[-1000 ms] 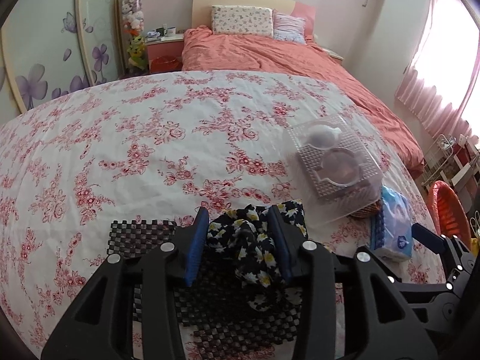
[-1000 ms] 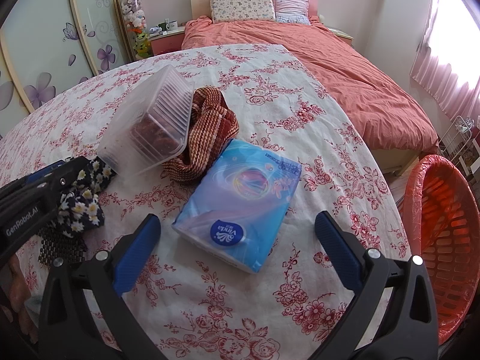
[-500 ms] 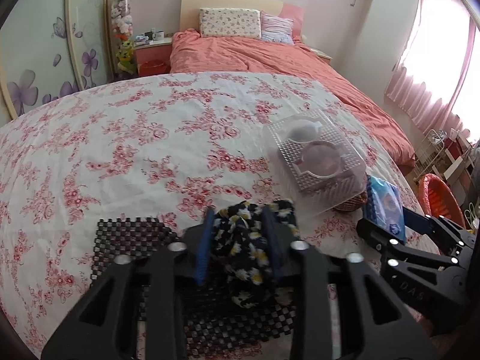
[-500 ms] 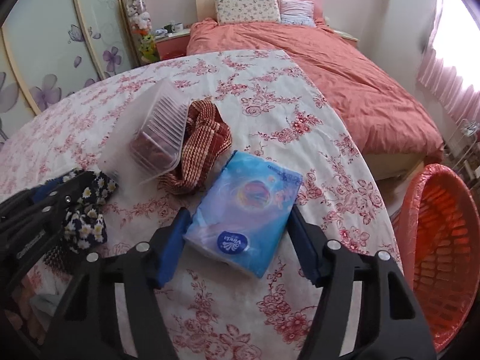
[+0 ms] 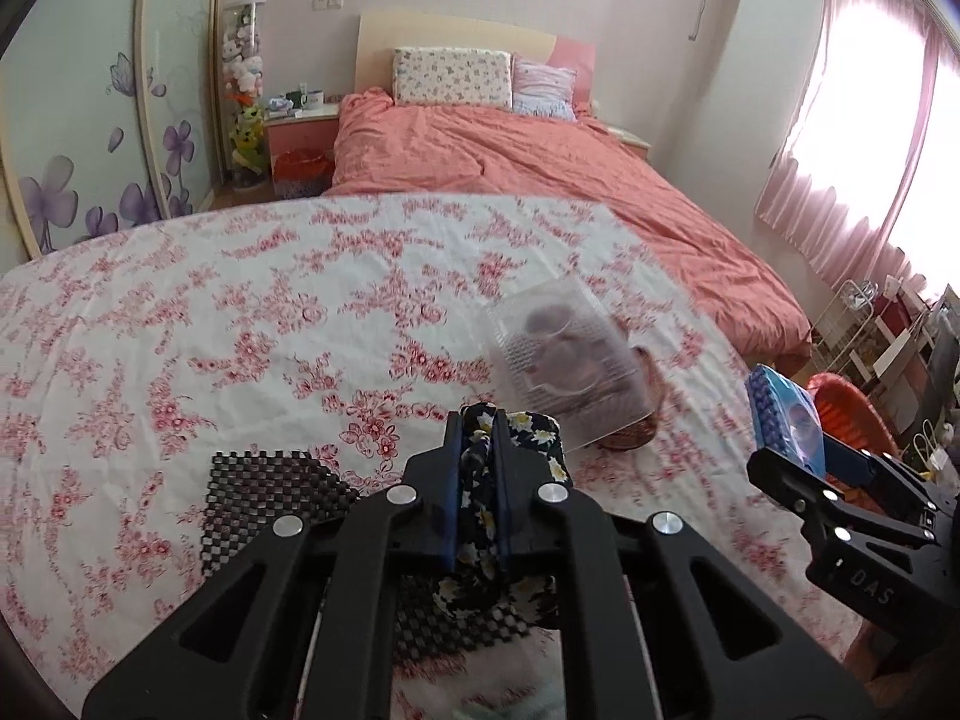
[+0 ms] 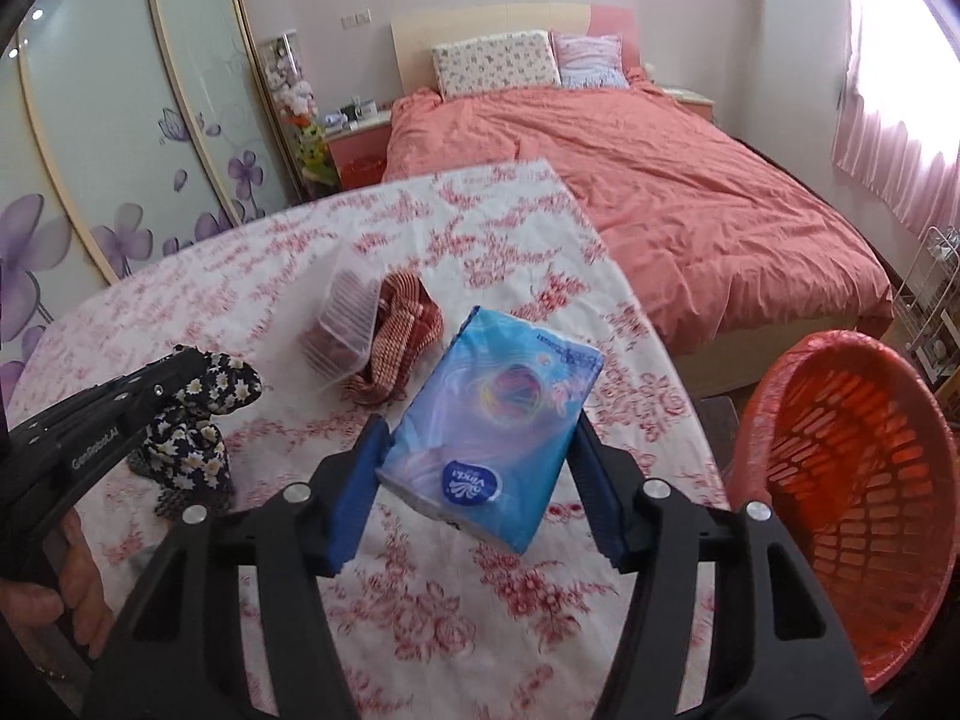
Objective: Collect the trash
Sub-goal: 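Carry the tissue pack and floral cloth over the orange basket and open both grippers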
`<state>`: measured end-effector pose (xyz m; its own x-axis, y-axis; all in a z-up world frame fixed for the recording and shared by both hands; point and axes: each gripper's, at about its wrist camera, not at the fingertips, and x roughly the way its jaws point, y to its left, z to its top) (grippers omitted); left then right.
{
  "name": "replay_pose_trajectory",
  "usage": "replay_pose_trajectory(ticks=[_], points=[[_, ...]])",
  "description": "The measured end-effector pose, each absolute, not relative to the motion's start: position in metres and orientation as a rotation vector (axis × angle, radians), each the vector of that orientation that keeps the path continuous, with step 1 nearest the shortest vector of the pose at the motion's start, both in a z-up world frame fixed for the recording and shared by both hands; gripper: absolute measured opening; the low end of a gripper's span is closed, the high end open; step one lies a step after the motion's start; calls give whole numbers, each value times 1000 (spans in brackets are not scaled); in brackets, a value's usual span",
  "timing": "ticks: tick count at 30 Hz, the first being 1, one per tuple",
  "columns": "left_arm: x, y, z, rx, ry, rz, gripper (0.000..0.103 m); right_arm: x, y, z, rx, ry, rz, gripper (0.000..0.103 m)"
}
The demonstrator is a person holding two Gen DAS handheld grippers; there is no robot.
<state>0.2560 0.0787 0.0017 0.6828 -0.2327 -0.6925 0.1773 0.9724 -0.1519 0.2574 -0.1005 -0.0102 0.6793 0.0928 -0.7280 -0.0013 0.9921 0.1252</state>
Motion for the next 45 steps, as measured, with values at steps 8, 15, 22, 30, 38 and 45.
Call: replay_pose_trajectory(ticks=[8, 15, 22, 30, 38, 45], points=[[232, 60, 39, -89, 720, -273, 8, 220, -125, 24, 140, 736, 27, 59], [213, 17, 61, -80, 674, -368, 8, 189, -168, 39, 170, 683, -30, 59], [202, -46, 64, -96, 667, -519, 8, 162, -231, 44, 204, 642, -139, 59], [195, -120, 48, -88, 705, -679, 8, 136, -296, 36, 242, 617, -251, 59], [190, -170, 31, -66, 749, -766, 8, 123, -337, 21, 281, 607, -286, 59], [190, -189, 20, -56, 772, -793, 8, 123, -350, 13, 290, 600, -282, 60]])
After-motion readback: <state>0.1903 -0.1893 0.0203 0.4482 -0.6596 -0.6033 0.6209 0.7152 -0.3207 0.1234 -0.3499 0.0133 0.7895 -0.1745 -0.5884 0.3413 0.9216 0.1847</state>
